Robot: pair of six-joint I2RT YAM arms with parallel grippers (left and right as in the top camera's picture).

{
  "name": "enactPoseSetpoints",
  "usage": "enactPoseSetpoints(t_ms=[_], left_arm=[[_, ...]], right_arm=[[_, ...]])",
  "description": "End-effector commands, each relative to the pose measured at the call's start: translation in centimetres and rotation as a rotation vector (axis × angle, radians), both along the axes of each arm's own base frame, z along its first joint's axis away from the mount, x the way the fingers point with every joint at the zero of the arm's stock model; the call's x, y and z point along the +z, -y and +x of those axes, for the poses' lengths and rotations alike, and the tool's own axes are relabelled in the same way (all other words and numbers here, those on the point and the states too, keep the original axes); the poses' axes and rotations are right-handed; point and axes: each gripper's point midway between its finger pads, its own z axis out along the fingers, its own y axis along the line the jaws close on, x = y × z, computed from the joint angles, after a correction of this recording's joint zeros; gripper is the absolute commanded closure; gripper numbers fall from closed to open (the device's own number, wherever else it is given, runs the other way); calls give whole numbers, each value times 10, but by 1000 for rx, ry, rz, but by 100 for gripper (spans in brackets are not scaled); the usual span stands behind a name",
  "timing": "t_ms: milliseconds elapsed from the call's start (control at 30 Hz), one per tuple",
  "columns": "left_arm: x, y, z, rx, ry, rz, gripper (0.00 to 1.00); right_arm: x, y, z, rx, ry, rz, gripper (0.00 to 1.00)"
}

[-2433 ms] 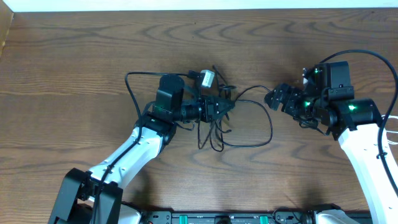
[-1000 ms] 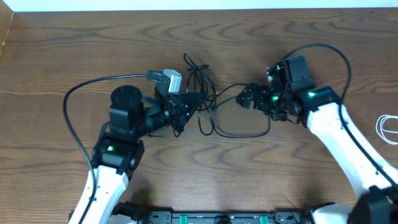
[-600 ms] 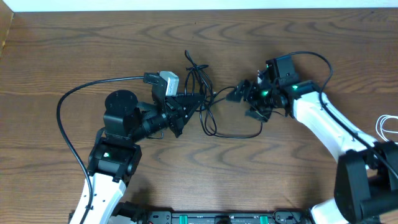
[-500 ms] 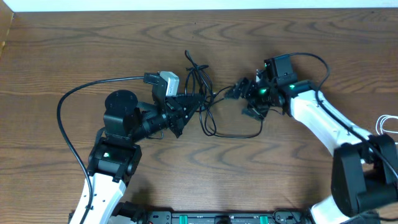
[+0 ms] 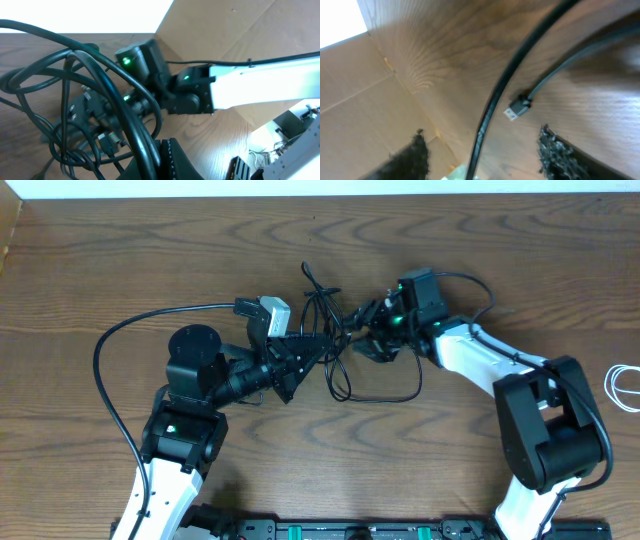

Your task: Untangle cables

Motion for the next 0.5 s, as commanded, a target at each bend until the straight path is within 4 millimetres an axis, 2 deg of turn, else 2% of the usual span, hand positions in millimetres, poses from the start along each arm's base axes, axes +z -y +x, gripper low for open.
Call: enactPoseSetpoints(t_ms=[0,33,133,233,333,467], left_arm=[[12,1,-5,-31,54,-6,92],[12,1,-5,-31,53,-6,92],[12,1,-4,-28,53,-5,92],[7,-2,0,6,36,9,92],[-10,-14,12,111,-23,59,92],[-45,-45,31,335,-127,183,91]], right_arm=[[-9,-10,-8,32,0,-13,79],[-11,-9,-6,56,49,-42,98],[-12,0,-2,100,162,-132,98],[-9,27,2,63,176,-235,98],[15,56,11,48,263,-303,98],[53,118,19,-46,343,-438,99]])
